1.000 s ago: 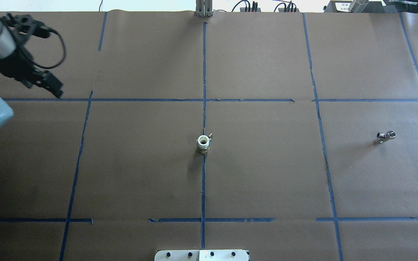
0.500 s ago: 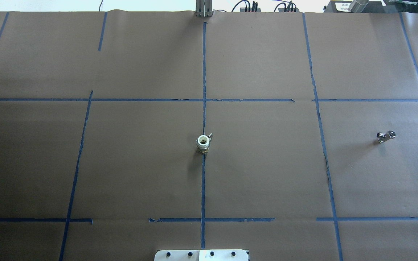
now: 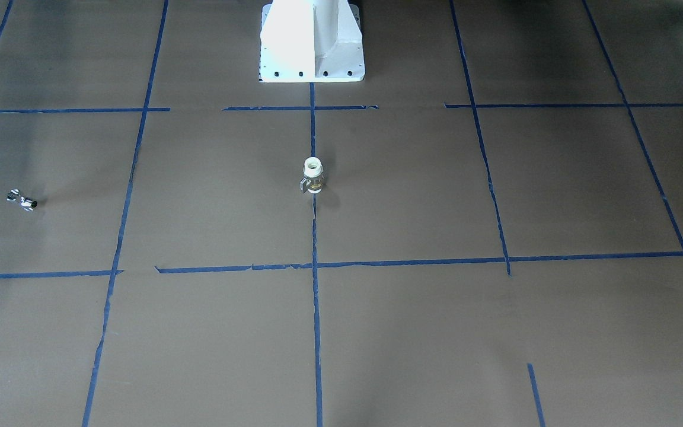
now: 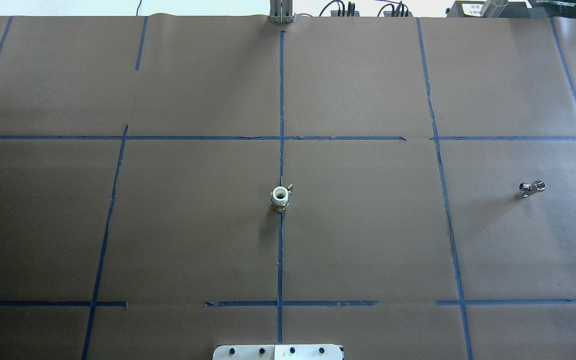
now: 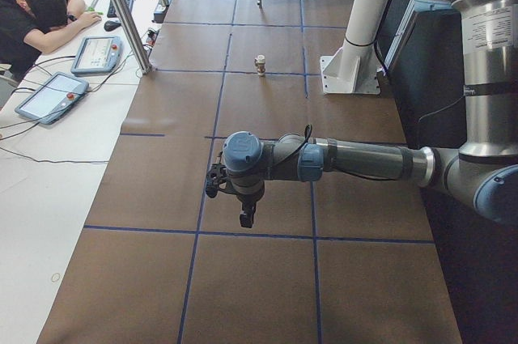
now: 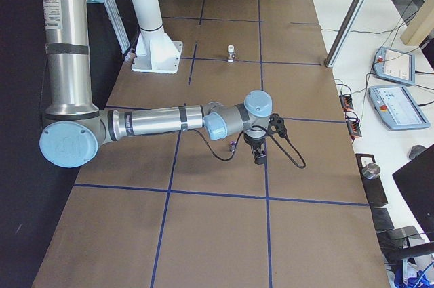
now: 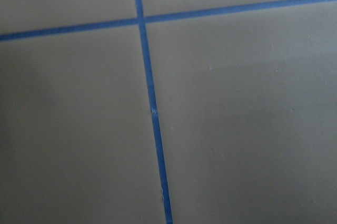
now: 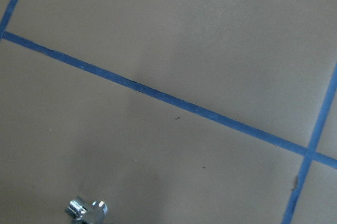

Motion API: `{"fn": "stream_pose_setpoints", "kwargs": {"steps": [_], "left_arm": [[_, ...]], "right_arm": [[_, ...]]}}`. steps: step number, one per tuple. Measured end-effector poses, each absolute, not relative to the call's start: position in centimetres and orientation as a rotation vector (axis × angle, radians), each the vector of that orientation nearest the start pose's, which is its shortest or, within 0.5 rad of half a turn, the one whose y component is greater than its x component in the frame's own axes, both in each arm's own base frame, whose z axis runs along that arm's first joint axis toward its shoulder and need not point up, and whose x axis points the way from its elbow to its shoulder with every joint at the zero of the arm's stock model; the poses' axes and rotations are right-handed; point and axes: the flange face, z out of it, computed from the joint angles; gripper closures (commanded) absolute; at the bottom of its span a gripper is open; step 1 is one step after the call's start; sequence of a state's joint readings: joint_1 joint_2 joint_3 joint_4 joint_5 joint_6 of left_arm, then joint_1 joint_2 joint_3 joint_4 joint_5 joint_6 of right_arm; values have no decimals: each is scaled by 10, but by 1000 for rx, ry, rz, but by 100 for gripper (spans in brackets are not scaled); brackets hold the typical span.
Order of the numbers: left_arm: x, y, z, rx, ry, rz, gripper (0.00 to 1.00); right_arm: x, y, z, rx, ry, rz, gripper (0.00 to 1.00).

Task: Assemble PPR valve and pipe with both arms
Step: 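Reach the right gripper down and grasp the small chrome valve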

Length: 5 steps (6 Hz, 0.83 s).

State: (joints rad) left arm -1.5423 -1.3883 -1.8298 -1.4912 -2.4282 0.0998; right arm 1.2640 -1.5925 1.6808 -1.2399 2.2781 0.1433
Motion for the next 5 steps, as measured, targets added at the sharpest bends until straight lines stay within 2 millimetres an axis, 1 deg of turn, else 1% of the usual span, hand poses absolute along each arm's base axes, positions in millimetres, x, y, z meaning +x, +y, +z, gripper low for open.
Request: {"fn": "stream_pose_setpoints", "kwargs": {"steps": [1,2,3,4,5], "left_arm": [[-47,-414,616,27,859,118,0],[-47,-414,615,30,859,118,0],[-47,-414,614,33,860,119,0],[-47,-414,613,35,860,120,0],[-47,-413,612,37,860,121,0]], "right_arm": [[-113,-480,591,259,-778,-289,0],[-130,-465,597,260,-791,-284,0],[-147,-457,596,258,-807,-284,0],[-162,-453,590,264,-816,-299,2],[-171,-449,589,264,-815,-311,4]]}}
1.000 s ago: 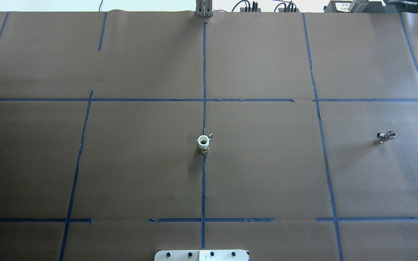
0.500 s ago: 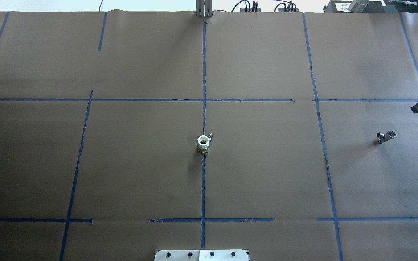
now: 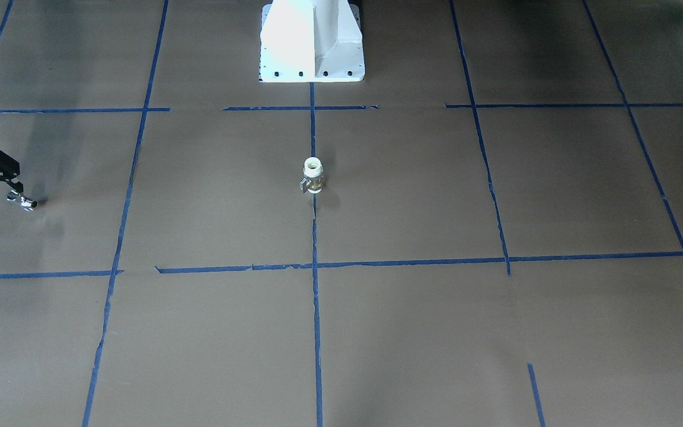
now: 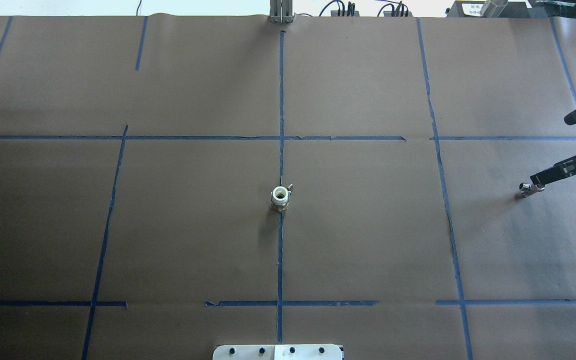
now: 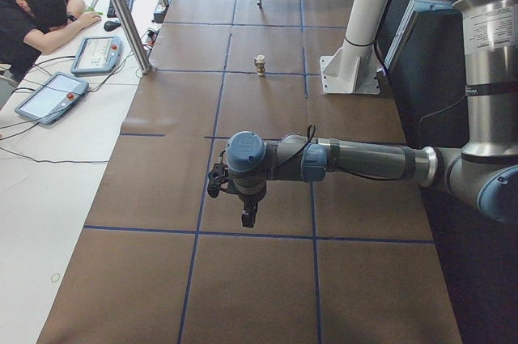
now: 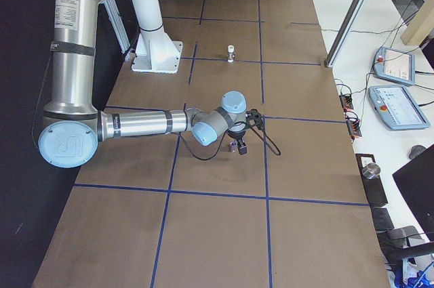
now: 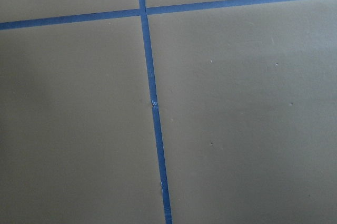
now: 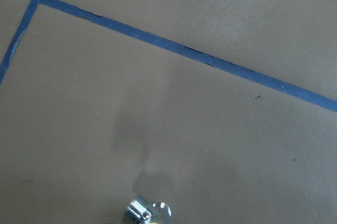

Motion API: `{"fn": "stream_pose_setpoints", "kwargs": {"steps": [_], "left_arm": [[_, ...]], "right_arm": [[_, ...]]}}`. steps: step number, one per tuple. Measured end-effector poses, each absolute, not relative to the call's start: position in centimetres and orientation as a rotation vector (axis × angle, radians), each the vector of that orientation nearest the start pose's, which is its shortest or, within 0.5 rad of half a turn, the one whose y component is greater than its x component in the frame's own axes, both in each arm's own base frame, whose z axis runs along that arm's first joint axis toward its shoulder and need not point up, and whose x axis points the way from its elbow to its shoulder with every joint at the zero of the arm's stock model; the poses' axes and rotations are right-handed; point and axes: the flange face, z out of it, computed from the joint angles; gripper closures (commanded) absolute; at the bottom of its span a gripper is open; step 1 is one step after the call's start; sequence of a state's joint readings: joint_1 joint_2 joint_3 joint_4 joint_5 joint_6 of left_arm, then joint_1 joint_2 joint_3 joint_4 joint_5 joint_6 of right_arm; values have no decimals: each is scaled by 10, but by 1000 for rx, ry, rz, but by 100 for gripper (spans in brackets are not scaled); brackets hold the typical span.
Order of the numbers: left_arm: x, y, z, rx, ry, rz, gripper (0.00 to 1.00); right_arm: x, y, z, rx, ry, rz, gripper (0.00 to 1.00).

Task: Assemble PPR valve and pipe with both arms
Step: 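Reach the right gripper down and grasp the small chrome valve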

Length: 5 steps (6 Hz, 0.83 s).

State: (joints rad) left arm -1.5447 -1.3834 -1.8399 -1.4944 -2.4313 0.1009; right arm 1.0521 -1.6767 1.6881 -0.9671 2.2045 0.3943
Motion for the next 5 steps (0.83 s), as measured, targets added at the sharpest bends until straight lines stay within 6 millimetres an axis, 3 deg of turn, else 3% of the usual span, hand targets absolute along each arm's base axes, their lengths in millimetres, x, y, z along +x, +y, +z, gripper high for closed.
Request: {"fn": "stream_pose_setpoints", "kwargs": {"steps": [1,4,5], "left_arm": [[-48,-413,613,39,860,121,0],[-48,-413,614,39,860,119,0],[-48,-413,614,38,860,119,0]], "right_arm": [[-176,-446,594,253,-803,-316,6],[-190,-443,606,229,-784,-334,27],[-192,-444,605,231,-786,-338,49]]}}
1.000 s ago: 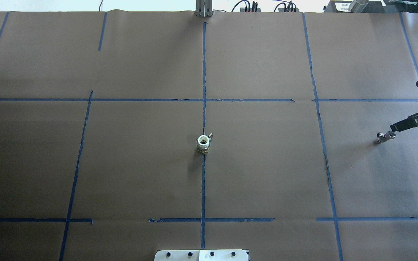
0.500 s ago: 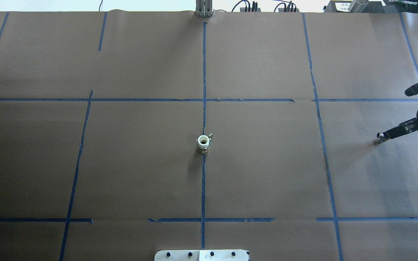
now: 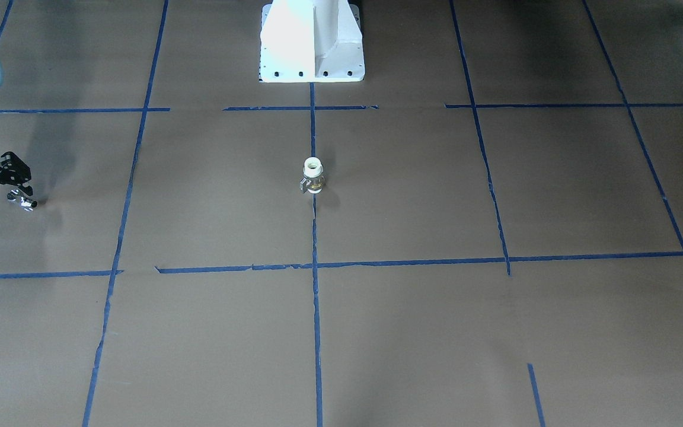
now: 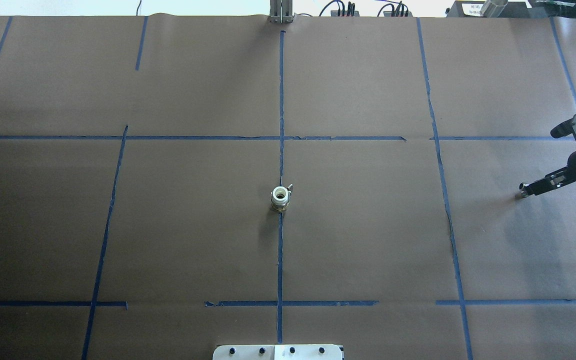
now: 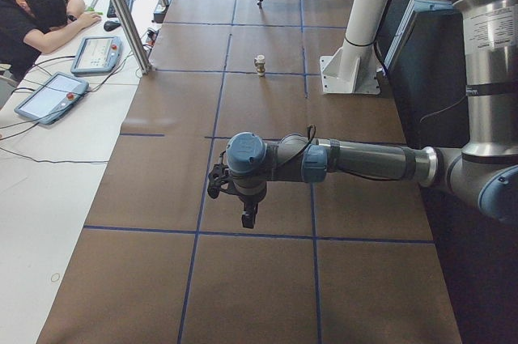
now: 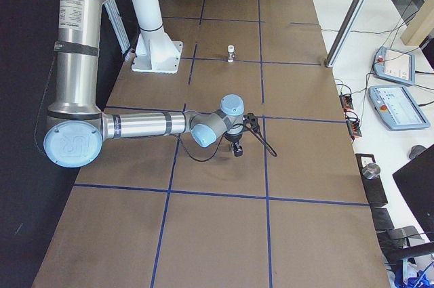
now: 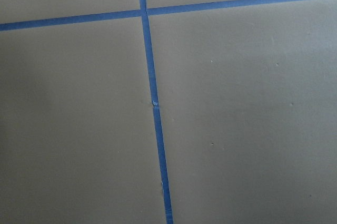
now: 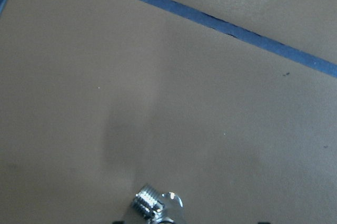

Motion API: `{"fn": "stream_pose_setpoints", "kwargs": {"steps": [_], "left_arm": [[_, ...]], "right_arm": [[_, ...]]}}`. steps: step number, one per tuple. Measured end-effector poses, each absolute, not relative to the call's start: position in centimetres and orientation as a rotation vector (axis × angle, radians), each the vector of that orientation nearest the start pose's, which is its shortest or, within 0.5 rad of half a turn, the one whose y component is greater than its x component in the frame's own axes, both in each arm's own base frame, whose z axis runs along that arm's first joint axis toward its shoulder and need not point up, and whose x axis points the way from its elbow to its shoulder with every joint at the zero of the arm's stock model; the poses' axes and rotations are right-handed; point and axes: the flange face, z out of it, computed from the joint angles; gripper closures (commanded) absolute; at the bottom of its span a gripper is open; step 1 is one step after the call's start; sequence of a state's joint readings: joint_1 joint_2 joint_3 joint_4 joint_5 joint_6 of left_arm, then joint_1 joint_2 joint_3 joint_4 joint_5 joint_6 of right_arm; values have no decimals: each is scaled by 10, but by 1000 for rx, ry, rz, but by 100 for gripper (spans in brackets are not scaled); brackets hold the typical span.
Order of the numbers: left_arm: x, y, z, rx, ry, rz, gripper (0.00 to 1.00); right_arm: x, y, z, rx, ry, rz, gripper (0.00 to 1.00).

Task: Assemble PPR valve and pipe with both arms
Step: 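Reach the right gripper down and grasp the small chrome valve, then carry the chrome valve with the right gripper above the white fitting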

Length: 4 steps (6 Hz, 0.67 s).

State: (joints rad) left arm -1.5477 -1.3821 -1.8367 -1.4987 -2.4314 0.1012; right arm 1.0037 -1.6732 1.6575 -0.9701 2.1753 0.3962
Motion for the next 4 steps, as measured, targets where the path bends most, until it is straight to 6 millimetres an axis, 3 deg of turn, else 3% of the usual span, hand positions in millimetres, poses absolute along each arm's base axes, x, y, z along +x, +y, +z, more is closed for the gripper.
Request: {"fn": "stream_pose_setpoints", "kwargs": {"steps": [1,2,4], "left_arm": [[-48,-413,614,38,860,119,0],[-48,-413,614,38,860,118,0],[-48,-413,614,37,860,118,0]], "right_arm": [[-192,-443,604,232,-787,-340,76],[-192,-443,604,230,-789,-340,98],[-190,-440,605,226,-792,-339,100]]}}
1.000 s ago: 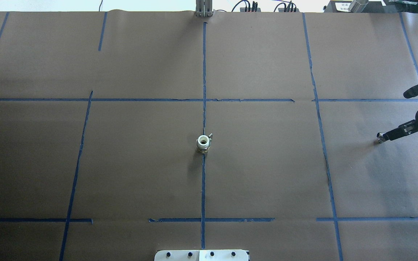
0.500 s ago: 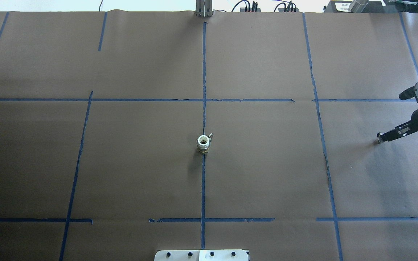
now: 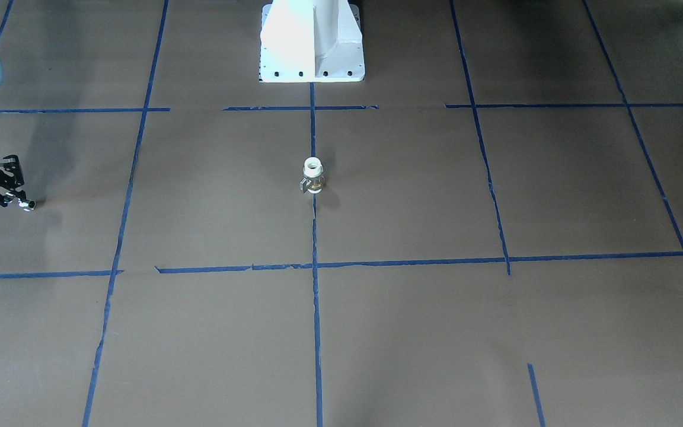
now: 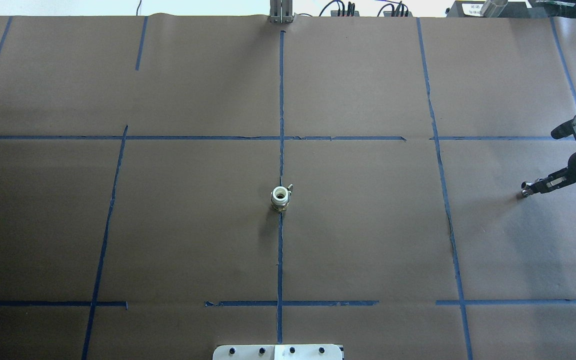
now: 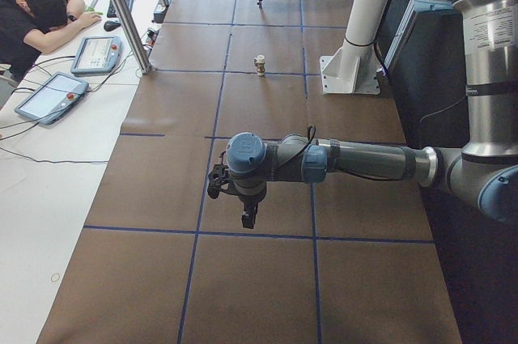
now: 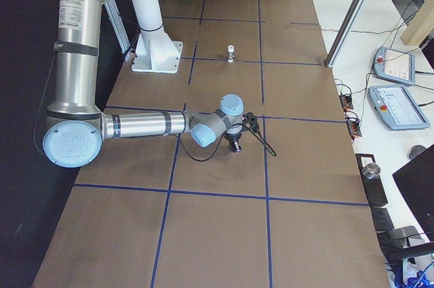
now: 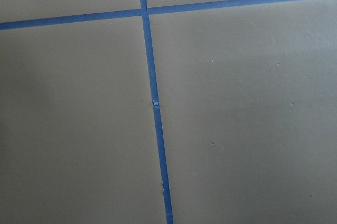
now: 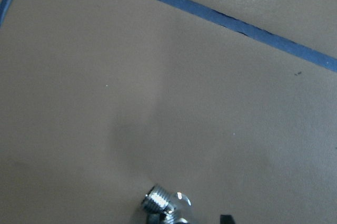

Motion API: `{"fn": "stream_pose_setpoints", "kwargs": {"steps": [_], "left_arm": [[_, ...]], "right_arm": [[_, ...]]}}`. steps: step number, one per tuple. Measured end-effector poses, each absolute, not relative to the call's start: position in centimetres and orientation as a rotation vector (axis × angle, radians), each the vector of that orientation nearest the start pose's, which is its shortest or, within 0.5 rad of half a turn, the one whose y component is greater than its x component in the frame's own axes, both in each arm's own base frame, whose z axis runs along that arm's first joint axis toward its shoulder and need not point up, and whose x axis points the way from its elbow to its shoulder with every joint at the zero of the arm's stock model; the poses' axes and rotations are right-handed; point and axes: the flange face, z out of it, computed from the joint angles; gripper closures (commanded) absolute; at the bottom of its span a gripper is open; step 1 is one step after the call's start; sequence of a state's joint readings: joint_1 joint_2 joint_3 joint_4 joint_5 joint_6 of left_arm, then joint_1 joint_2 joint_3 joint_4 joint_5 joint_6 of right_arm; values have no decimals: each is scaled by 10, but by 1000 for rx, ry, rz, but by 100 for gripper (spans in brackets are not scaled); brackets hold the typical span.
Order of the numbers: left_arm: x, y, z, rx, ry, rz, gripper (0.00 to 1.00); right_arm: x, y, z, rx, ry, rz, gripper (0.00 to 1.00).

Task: Assemble PPR valve and pipe with both arms
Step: 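Carry the chrome valve with the right gripper above the white fitting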

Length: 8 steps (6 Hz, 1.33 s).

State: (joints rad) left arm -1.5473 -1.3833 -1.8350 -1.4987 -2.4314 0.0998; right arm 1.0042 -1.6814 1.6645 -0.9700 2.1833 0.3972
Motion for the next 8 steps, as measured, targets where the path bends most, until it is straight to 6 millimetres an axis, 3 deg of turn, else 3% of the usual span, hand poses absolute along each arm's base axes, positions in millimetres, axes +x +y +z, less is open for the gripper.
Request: {"fn": "stream_pose_setpoints", "kwargs": {"steps": [1,2,4,5,6,7,8], "left_arm": [[-48,-413,615,37,860,117,0],[-48,-413,615,36,860,116,0],[-48,-414,614,37,860,114,0],[-48,-414,613,37,860,113,0],[-48,-414,613,37,860,110,0],[-48,-414,612,33,860,99,0],[-48,-414,611,30,860,89,0]], "right_arm": [[-190,-440,598,227,-800,-340,100],[-189,-443,577,223,-804,-335,100],[-190,-463,486,215,-796,-284,100],[-205,-479,437,210,-803,-223,100],[-243,-492,382,193,-807,-167,100],[-293,-496,320,174,-789,-131,100],[-339,-490,259,161,-766,-94,100]]}}
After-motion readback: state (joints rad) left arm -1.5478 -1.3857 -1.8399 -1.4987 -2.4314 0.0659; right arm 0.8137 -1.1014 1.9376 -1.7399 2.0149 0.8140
